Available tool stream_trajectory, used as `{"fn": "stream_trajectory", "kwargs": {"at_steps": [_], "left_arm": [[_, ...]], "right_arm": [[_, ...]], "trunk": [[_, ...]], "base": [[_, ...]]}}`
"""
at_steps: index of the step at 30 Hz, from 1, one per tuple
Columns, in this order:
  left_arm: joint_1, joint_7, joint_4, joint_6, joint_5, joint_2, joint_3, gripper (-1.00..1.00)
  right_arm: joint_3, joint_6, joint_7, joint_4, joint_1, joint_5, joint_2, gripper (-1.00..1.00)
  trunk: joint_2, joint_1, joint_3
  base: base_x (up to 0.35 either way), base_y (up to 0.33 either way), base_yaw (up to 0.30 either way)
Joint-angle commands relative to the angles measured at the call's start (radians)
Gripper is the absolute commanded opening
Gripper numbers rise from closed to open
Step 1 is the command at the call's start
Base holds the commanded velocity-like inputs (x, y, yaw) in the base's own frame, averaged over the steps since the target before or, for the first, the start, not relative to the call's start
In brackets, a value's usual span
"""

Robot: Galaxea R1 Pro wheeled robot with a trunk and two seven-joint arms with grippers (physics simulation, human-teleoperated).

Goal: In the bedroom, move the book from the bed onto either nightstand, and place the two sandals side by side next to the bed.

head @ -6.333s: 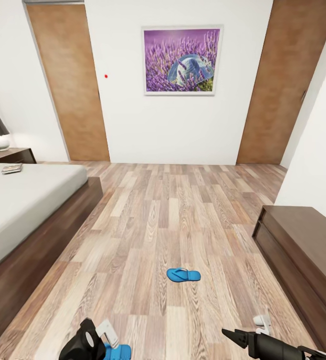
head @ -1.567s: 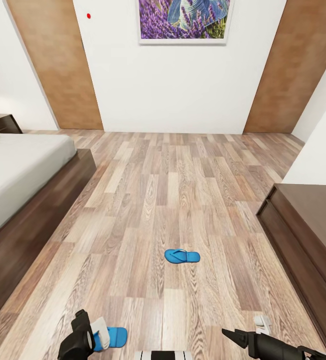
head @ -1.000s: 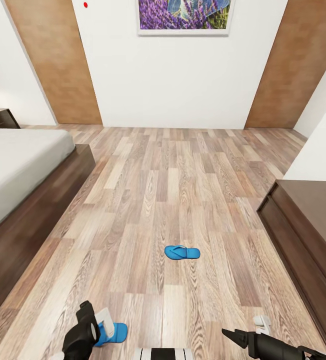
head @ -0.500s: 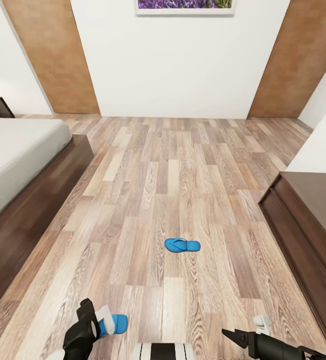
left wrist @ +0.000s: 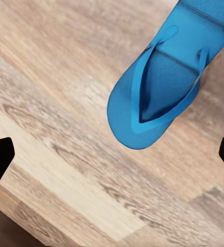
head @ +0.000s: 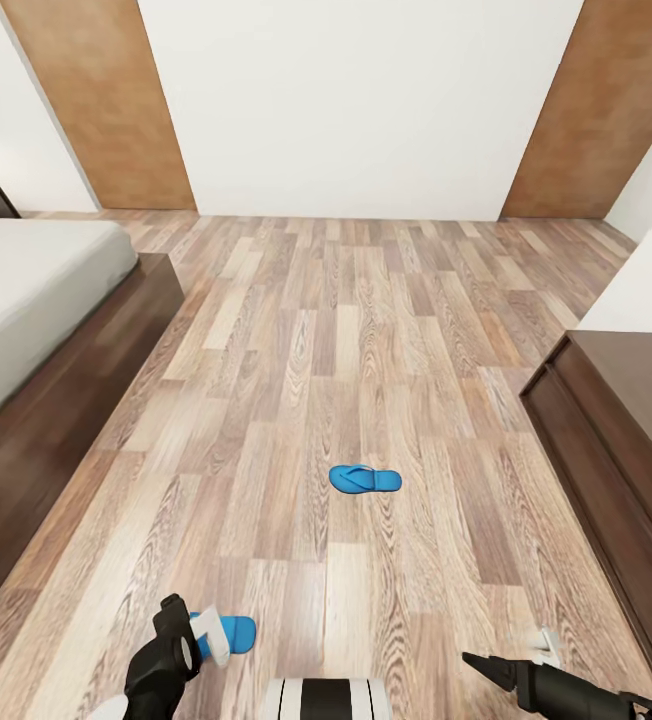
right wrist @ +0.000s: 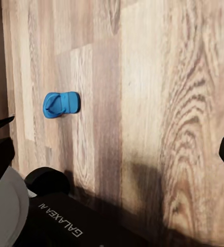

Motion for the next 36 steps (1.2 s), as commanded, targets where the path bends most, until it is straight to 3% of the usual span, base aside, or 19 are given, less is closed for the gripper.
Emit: {"fn": "stream_trajectory", "kwargs": {"at_steps": [1,4,5,9,10,11,13,18,23,28,33,36], "left_arm": [[0.0,-0.062,-0.009,0.002,-0.01,0.001,-0.001,1.0],[-0.002,-0.107,-0.033,0.001,-0.01,0.003,-0.001,1.0],[-0.003,-0.119,-0.04,0.001,-0.011,0.004,-0.001,1.0],[-0.003,-0.123,-0.043,0.001,-0.011,0.005,-0.001,1.0],[-0.003,-0.124,-0.043,0.002,-0.011,0.005,-0.001,1.0],[-0.003,-0.125,-0.043,0.002,-0.011,0.005,-0.001,1.0],[-0.003,-0.126,-0.044,0.003,-0.012,0.005,-0.001,1.0],[-0.004,-0.154,-0.048,0.003,-0.034,0.004,-0.001,1.0],[-0.006,-0.203,-0.079,0.003,-0.091,0.003,-0.001,1.0],[-0.012,-0.234,-0.09,0.002,-0.119,0.002,-0.001,1.0],[-0.041,-0.223,-0.089,0.004,-0.125,0.001,-0.001,1.0],[-0.05,-0.177,-0.086,0.004,-0.127,0.002,-0.001,1.0]], "right_arm": [[-0.022,0.031,0.004,0.0,0.0,-0.007,-0.016,1.0],[-0.035,0.052,0.011,-0.001,0.0,-0.023,-0.026,1.0],[-0.047,0.089,0.066,-0.001,-0.001,-0.077,-0.058,1.0],[-0.054,0.151,0.152,0.0,0.0,-0.17,-0.11,1.0],[-0.056,0.176,0.176,0.0,-0.001,-0.21,-0.126,1.0],[-0.057,0.186,0.185,0.0,0.0,-0.229,-0.131,1.0],[-0.059,0.22,0.209,-0.001,0.0,-0.311,-0.15,1.0],[-0.061,0.239,0.219,-0.002,0.0,-0.399,-0.184,1.0],[-0.06,0.24,0.22,-0.001,0.0,-0.41,-0.188,1.0],[-0.06,0.241,0.22,0.001,-0.001,-0.413,-0.189,1.0],[-0.059,0.241,0.22,0.001,-0.001,-0.413,-0.189,1.0],[-0.059,0.241,0.22,0.0,-0.001,-0.413,-0.189,1.0]], "trunk": [[0.0,0.0,-0.001],[0.0,0.0,-0.001],[0.0,0.0,-0.001],[0.0,0.0,-0.001],[0.0,0.0,-0.001],[0.0,0.0,-0.001],[0.0,0.0,-0.001],[0.0,0.0,-0.001],[0.0,0.0,-0.001],[0.0,0.0,-0.001],[0.0,0.0,-0.001],[0.0,0.0,-0.001]], "base": [[0.0,0.0,0.0],[0.0,0.0,0.0],[0.0,0.0,0.0],[0.0,0.0,0.0],[0.0,0.0,0.0],[0.0,0.0,0.0],[0.0,0.0,0.0],[0.0,0.0,0.0],[0.0,0.0,0.0],[0.0,0.0,0.0],[0.0,0.0,0.0],[0.0,0.0,0.0]]}}
